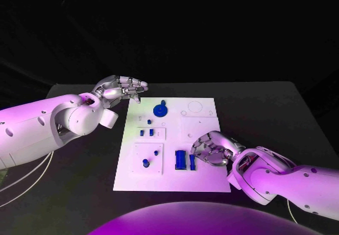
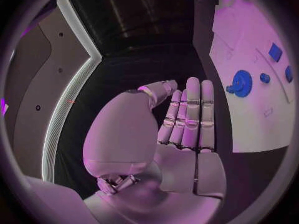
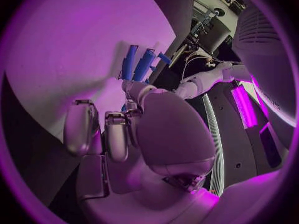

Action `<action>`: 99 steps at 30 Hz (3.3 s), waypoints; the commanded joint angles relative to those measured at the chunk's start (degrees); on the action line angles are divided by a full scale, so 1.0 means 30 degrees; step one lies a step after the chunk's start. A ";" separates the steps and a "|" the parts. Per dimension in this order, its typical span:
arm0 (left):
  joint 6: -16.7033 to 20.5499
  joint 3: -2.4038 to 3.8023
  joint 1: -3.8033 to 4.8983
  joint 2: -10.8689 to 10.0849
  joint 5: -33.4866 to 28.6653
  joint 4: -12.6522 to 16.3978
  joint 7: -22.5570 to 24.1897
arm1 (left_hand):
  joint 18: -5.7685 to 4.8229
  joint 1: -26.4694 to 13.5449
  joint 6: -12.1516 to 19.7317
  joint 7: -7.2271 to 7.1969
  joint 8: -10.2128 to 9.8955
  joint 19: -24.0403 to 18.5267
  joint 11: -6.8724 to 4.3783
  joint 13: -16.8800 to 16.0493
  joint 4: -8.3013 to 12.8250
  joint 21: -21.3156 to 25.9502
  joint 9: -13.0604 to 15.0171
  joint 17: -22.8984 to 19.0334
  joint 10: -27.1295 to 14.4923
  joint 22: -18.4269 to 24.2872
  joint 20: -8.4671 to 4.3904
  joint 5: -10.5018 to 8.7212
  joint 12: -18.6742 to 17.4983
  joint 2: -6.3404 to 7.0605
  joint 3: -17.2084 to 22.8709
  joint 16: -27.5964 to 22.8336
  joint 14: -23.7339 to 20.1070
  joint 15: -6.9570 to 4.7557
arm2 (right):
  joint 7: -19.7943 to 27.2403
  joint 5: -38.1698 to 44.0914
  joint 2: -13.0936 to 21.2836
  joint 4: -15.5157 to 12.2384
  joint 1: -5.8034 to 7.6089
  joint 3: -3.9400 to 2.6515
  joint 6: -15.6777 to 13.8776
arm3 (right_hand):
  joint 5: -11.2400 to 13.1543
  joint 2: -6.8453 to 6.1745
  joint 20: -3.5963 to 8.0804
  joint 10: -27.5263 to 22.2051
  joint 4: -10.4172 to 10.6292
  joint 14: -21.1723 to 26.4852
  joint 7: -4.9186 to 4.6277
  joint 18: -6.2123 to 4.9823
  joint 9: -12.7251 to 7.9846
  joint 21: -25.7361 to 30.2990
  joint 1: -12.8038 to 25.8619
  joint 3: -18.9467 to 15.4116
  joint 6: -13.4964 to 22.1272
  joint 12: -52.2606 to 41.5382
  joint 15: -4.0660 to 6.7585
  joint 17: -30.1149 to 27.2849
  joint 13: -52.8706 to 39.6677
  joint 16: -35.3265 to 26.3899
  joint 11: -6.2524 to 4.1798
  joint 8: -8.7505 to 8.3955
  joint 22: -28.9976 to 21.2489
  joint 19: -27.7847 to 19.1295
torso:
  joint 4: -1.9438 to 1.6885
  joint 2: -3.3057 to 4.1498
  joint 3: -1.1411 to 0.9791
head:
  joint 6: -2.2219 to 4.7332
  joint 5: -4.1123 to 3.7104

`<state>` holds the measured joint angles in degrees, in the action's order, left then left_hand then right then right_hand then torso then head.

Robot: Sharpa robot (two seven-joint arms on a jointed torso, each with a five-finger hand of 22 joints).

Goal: Assemble the parts on the task board

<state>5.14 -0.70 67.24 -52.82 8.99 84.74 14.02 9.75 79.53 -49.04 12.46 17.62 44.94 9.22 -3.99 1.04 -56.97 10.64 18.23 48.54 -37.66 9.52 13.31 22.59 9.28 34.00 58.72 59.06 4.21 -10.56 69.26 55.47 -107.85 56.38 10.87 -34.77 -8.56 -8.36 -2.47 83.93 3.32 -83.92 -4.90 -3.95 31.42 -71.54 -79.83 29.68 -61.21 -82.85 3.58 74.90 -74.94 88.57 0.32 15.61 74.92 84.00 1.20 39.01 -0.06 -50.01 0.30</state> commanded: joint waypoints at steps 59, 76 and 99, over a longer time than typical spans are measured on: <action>-0.0275 0.0010 0.0011 0.0011 0.0003 0.0037 0.0032 | 0.0280 0.0025 0.0129 0.0040 0.0123 -0.0063 -0.0015 0.0032 0.0194 -0.0041 -0.0029 -0.0050 -0.0160 -0.0041 0.0032 0.0130 0.0097 -0.0091 0.0127 0.0068 -0.0149 0.0017 | -0.0397 0.0143 -0.0211 -0.0119 -0.0150 0.0030 0.0579 | 0.0024 -0.0643 -0.0176 0.1033 0.0512 -0.1783 -0.0033 0.0198 -0.0667 0.0017 0.1746 -0.0229 0.0206 0.0237 -0.0142 0.3818 -0.3478 0.0071 0.0051 -0.0609 0.3536 0.0216 | -0.0002 -0.0015 -0.0007 | 0.0003 0.0051; -0.0285 0.0010 0.0011 0.0002 0.0003 0.0033 0.0005 | 0.0274 0.0045 0.0151 0.0053 0.0131 -0.0073 -0.0005 0.0037 0.0257 -0.0097 -0.0040 -0.0069 -0.0193 -0.0076 0.0026 0.0128 0.0127 -0.0097 0.0175 0.0067 -0.0155 0.0020 | -0.0915 0.0955 -0.0382 0.0262 -0.0150 0.0030 0.1003 | -0.0041 0.0369 0.0130 0.1443 0.0057 -0.1853 0.0421 0.0261 -0.0320 -0.0384 0.1056 0.0494 -0.0514 -0.0707 0.0224 0.4166 -0.4023 0.0189 -0.0369 0.0108 0.3635 0.0334 | 0.0000 0.0000 -0.0016 | 0.0003 0.0061; -0.0251 0.0010 0.0011 -0.0029 0.0003 0.0052 -0.0014 | 0.0271 0.0024 0.0234 0.0080 0.0099 -0.0085 0.0012 0.0045 0.0286 -0.0129 -0.0063 -0.0082 -0.0249 -0.0097 0.0028 0.0124 0.0133 -0.0071 0.0188 0.0067 -0.0155 0.0029 | -0.0523 0.1230 -0.0608 0.0645 -0.0153 0.0030 0.0811 | -0.0030 0.0448 0.0134 0.1426 -0.0056 -0.1860 0.0342 0.0272 -0.0191 -0.0414 0.0986 0.0831 -0.0363 -0.0630 0.0190 0.4202 -0.3980 0.0201 -0.0312 0.0258 0.3642 0.0339 | -0.0002 -0.0013 0.0000 | 0.0003 0.0086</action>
<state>5.11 -0.70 67.24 -52.96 8.99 84.75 13.70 9.75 79.53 -48.60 12.44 17.62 44.94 9.22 -3.91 1.59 -56.97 10.53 18.08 48.11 -37.88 9.52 13.31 22.80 9.28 34.55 58.72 59.06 4.21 -12.50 72.48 53.77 -106.03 56.07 10.85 -32.83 -8.88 -7.31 -2.47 83.94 3.16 -84.12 -3.74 -3.95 30.71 -72.66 -77.14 31.90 -62.37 -84.64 3.82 74.93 -74.90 89.03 -0.30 15.99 74.91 84.00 1.17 38.95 -0.05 -50.01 0.53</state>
